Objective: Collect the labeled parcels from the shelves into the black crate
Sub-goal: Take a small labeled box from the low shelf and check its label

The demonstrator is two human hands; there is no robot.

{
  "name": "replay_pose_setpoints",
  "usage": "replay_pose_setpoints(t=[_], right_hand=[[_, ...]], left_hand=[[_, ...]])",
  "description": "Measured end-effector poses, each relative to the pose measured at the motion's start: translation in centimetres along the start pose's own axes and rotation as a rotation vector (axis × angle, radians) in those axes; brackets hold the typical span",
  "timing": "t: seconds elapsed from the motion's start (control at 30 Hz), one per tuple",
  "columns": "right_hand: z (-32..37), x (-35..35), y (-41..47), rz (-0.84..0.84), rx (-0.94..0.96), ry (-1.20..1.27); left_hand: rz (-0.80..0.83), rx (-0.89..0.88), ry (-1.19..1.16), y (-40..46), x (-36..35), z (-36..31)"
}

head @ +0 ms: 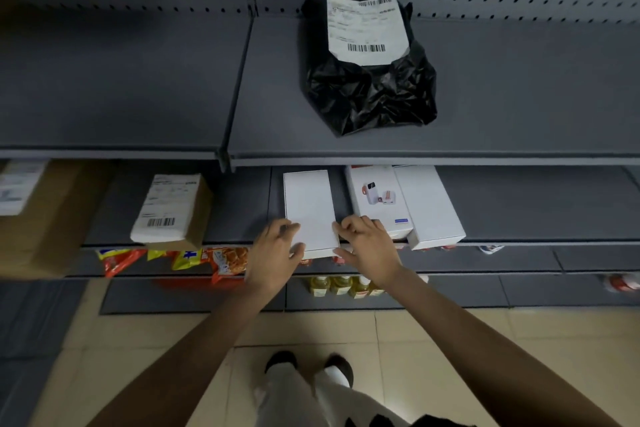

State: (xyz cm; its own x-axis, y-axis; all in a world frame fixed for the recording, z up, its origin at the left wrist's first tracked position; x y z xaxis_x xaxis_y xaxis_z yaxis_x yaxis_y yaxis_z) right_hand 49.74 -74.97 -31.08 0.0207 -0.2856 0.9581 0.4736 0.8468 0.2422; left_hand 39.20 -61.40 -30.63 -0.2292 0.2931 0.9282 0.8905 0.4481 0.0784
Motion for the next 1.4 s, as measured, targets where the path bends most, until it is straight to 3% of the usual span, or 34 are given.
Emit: replay_pose_setpoints(t=[0.2, 0.33, 0.6, 0.73, 0.83, 0.93, 1.07, 1.4], right_hand=[[0.3, -0.7, -0.5, -0.010, -0.144, 0.004], [0.8, -1.8, -0.4, 0.054, -0.179, -0.008], [0.8, 2.5, -1.5, -0.222, -0.221, 0.037], [0.7, 3.0, -2.3, -0.207, -0.234, 0.002], [1.1, 2.3, -2.6, -0.189, -0.257, -0.001], [2.1, 2.2, -2.3, -0.209, -0.232, 0.027], [3.8, 2.6, -1.3, -0.218, -0.141, 0.060], [1.4, 2.4, -3.0, -0.182, -0.227, 0.034]], left_hand=[[0.041, 0.129, 0.020, -0.5, 0.7, 4.8], [0.105, 0.054, 0.014, -0.4, -0.1, 4.2], [0.154, -0.083, -0.064, 0.3, -1.5, 1.4], [0.208, -0.094, -0.038, 0.5, -2.5, 0.8], [0.064, -0.070, -0.013, 1.0, -0.2, 0.8], [-0.163, -0.219, -0.083, 1.3, 3.3, -1.0], [-0.147, -0.398, 0.008, 1.6, 3.9, -3.8], [-0.186, -0.330, 0.240, 0.4, 5.0, 1.9]])
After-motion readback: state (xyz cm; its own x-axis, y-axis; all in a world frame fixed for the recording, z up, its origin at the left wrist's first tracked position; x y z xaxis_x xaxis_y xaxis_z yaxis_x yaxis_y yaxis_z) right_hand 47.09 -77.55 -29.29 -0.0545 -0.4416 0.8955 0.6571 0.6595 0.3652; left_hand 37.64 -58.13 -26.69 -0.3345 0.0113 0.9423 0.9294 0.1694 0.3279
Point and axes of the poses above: each hand's wrist, its own y-axis towards the middle knuckle, its own x-axis out of the back of the hand, z = x × y, the point moved 6 cm from there along y, towards the middle knuckle, and after that the axes turned 4 degrees about -z, right-handed, at the moved point
